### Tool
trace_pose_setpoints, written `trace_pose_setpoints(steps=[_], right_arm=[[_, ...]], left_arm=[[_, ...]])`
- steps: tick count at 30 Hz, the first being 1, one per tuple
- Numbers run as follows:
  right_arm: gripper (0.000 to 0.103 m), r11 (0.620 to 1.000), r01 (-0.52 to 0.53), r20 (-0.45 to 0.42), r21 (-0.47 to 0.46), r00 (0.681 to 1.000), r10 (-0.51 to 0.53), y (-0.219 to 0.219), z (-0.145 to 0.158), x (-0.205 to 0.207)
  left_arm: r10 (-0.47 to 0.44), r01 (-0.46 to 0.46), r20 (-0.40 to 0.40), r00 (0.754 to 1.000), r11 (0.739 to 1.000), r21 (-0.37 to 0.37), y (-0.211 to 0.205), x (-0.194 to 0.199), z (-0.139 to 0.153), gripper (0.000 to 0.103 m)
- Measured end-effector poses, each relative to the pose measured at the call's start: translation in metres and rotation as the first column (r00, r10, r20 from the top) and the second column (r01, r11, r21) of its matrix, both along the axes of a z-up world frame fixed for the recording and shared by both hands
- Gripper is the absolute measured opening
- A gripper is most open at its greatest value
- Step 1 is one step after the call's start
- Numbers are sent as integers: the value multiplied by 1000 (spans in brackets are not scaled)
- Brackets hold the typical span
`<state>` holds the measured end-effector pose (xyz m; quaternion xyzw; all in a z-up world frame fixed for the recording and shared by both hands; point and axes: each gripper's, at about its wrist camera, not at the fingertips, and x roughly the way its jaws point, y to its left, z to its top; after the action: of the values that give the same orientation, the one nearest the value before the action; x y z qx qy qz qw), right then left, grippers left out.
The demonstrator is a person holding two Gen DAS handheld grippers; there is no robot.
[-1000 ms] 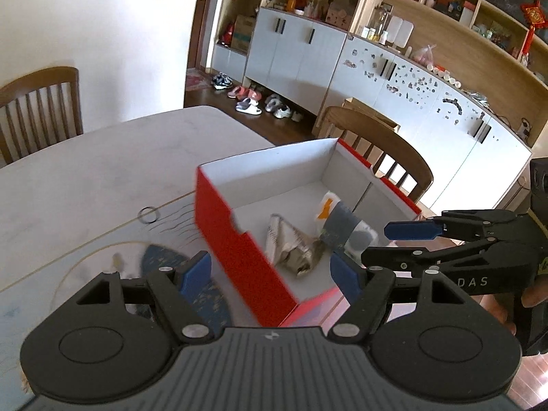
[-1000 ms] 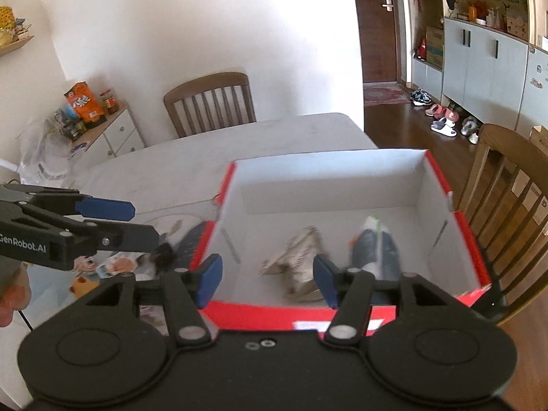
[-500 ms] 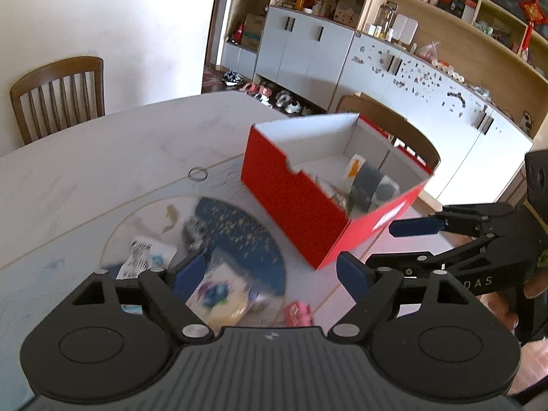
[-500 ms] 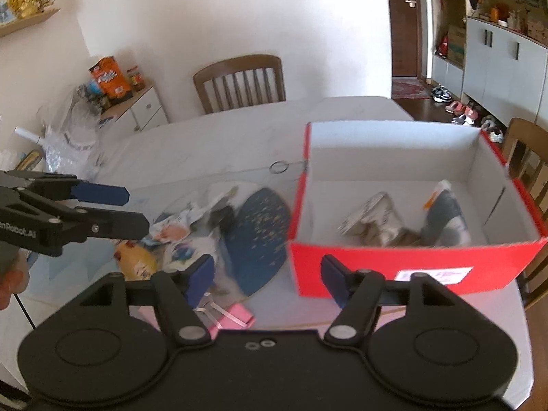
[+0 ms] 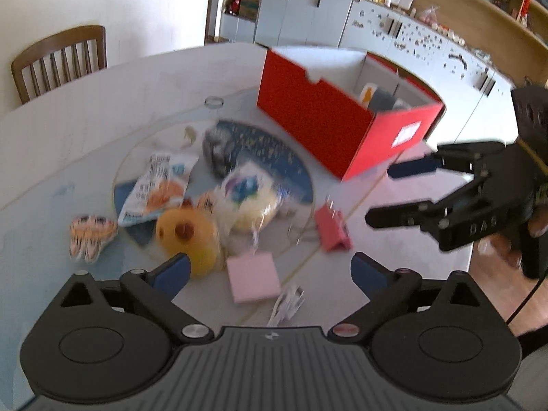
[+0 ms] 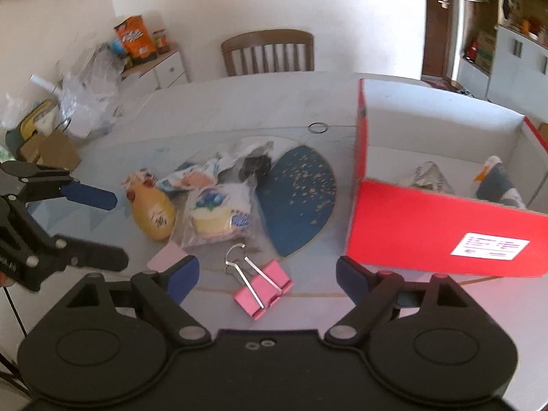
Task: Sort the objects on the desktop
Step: 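Move both tools back over the table items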
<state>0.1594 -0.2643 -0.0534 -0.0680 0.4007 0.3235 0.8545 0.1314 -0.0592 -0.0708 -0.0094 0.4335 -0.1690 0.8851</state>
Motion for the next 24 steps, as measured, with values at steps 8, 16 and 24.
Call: trace_pose_setpoints(steps=[8,16,24], right_arm=[[87,997,-51,-14,-50,999,50,15,-26,4],[85,988,-116,-14,-107,993,115,29,-41,8],[78,978,-158,-12,-140,987,158,34,-51,14]], left_arm=[[-50,52,-35,998,998,34,-6,-13,-35,100],[-73,76,-37,997,995,71,-14,-14,-53,100],[-104,106,-25,994,989,102,-21,-15,-60,99]])
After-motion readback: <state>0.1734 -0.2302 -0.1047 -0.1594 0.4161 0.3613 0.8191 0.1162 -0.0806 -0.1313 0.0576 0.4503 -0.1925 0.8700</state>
